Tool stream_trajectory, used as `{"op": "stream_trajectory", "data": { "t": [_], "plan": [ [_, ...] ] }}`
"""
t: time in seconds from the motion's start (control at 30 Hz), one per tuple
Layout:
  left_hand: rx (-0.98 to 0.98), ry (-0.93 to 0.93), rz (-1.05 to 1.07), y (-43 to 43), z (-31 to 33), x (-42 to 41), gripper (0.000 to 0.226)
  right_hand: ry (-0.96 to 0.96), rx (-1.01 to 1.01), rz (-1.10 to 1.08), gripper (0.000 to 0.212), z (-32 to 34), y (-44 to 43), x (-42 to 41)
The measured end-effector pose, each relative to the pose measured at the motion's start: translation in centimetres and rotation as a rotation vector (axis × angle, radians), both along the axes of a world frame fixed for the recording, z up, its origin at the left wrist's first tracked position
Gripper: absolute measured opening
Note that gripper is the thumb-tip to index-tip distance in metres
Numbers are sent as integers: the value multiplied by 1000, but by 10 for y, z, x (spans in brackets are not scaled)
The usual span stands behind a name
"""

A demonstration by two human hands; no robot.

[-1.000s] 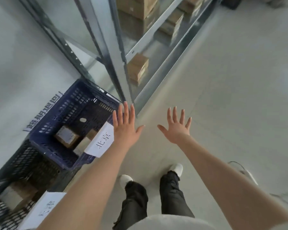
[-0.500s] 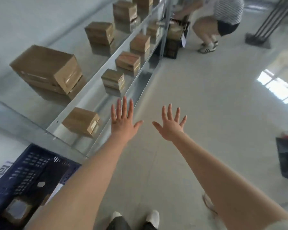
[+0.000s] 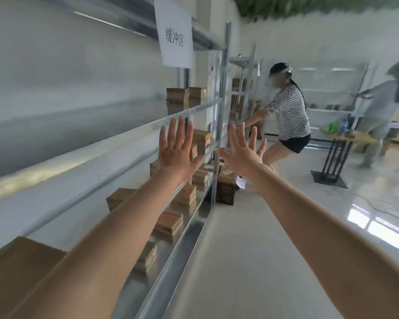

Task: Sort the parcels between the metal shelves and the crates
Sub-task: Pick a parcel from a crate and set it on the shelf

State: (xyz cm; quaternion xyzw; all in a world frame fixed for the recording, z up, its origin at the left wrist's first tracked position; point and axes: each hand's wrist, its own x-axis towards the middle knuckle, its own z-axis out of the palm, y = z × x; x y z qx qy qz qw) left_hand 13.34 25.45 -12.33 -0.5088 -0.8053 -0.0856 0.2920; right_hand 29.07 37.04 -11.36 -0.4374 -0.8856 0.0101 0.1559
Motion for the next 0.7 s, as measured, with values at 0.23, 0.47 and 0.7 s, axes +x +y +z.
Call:
{"op": "stream_trajectory", "data": {
  "t": [0.23,0.47,0.7],
  "plan": [
    [65,32,-27,124,54,-56,94,22,30,-26,85,31,125,-26],
    [89,105,46,250,68,-95,97,47,80,9,86,56,268,-60],
    [70,82,178,352,70,-130,94,42,139,135,84,72,390,-106]
  ]
}}
